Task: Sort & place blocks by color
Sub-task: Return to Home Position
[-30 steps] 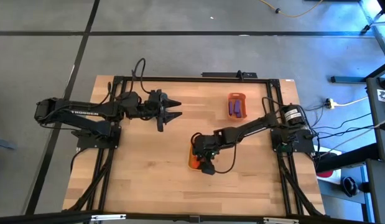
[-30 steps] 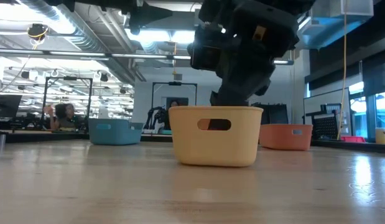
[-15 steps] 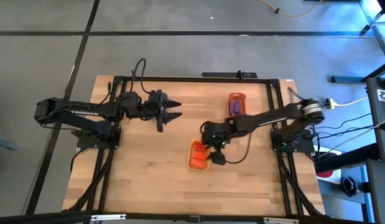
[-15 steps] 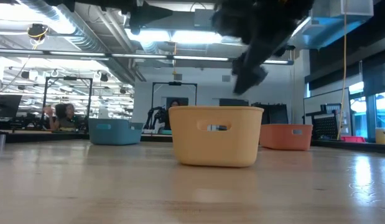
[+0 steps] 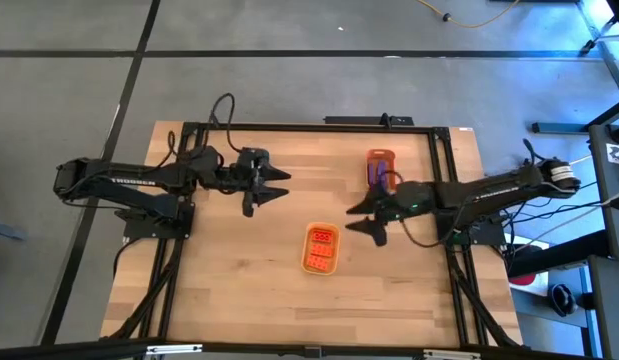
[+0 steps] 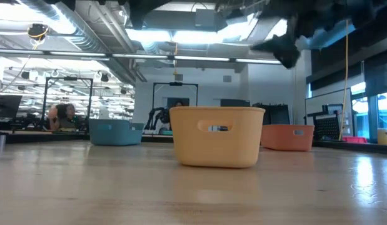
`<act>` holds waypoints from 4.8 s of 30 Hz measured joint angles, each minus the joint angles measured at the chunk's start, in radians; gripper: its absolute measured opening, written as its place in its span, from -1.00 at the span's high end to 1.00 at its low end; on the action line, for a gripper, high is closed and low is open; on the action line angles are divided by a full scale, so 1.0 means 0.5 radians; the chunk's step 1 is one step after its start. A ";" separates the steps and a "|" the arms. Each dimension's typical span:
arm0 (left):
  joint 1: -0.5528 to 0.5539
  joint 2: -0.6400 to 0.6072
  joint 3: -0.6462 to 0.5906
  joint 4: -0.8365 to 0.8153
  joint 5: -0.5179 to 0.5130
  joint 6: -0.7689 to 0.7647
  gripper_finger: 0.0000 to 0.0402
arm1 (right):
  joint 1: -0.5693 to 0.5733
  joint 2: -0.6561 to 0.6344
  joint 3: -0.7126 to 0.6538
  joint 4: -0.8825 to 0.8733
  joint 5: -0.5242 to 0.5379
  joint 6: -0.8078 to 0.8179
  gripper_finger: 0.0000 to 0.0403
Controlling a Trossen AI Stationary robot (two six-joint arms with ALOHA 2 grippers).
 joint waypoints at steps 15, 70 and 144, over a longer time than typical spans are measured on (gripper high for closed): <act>-0.002 -0.311 0.000 -0.006 -0.068 0.121 -0.15 | -0.017 -0.214 -0.076 1.057 0.225 -0.497 -0.35; -0.220 -1.363 -0.401 -0.684 -0.311 0.143 1.00 | -0.016 -0.211 -0.063 1.056 0.220 -0.374 -0.35; -0.220 -2.034 -1.357 -0.780 -0.339 0.034 1.00 | -0.078 -1.995 -0.513 -0.253 0.274 -0.351 0.99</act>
